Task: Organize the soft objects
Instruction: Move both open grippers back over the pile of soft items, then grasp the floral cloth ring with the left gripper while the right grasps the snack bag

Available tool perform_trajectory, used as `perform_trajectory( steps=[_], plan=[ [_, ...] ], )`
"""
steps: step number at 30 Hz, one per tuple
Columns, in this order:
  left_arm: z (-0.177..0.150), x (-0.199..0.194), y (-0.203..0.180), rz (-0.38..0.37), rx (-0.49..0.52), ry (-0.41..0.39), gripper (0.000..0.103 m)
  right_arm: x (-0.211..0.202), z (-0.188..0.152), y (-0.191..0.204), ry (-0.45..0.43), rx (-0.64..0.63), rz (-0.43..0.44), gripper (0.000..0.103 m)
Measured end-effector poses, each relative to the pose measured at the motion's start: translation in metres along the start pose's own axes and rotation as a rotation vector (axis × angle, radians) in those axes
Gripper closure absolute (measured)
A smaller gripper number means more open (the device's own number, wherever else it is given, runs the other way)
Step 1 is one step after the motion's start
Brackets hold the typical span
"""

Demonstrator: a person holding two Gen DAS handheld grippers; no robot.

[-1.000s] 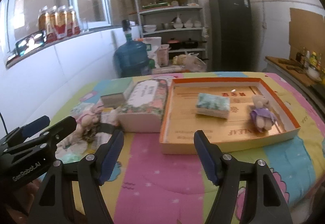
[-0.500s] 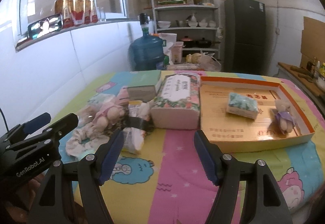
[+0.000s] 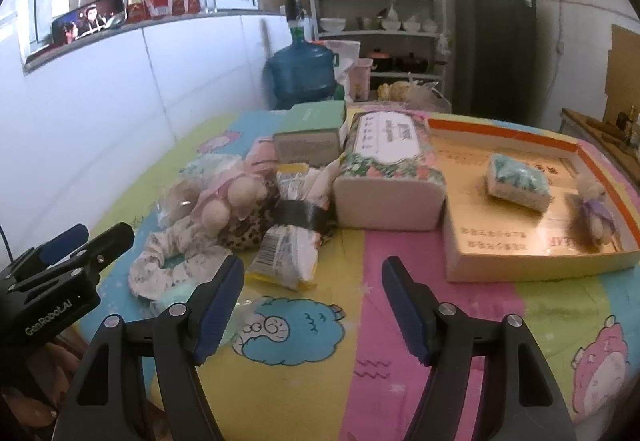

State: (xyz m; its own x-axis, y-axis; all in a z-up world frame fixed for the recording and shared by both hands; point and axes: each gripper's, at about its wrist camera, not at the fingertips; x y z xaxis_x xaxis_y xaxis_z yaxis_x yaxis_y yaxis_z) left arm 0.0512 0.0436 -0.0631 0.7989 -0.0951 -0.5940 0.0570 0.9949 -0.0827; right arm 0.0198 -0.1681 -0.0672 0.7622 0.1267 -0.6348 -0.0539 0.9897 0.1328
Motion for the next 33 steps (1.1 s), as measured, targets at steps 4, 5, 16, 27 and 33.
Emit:
perform_trajectory(
  steps=[4, 5, 16, 27, 33],
  plan=[
    [-0.001, 0.007, 0.008, 0.001, -0.011, 0.017, 0.023, 0.007, 0.000, 0.004, 0.009, -0.005, 0.007, 0.030],
    [-0.001, 0.010, 0.010, -0.003, -0.014, 0.023, 0.023, 0.008, 0.000, 0.004, 0.010, -0.005, 0.009, 0.030],
    [-0.005, 0.045, 0.015, -0.046, -0.031, 0.136, 0.023, 0.031, 0.011, 0.002, 0.030, 0.007, 0.009, 0.030],
    [-0.008, 0.064, 0.004, -0.019, 0.016, 0.176, 0.024, 0.051, 0.016, 0.002, 0.059, 0.008, 0.006, 0.030],
    [-0.008, 0.067, 0.001, 0.007, 0.023, 0.177, 0.024, 0.059, 0.015, -0.003, 0.080, 0.021, -0.008, 0.030]
  ],
)
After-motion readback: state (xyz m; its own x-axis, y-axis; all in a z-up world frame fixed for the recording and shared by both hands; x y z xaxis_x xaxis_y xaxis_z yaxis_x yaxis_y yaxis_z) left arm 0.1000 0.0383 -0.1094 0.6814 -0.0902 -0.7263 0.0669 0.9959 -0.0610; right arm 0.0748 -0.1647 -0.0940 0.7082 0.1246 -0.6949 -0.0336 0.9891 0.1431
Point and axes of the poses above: each gripper's, at about its wrist camera, not at the fingertips, and x roughly the way its jaws point, y to its left, z to its top, and after that the axes turned 1 degree about z, right-handed
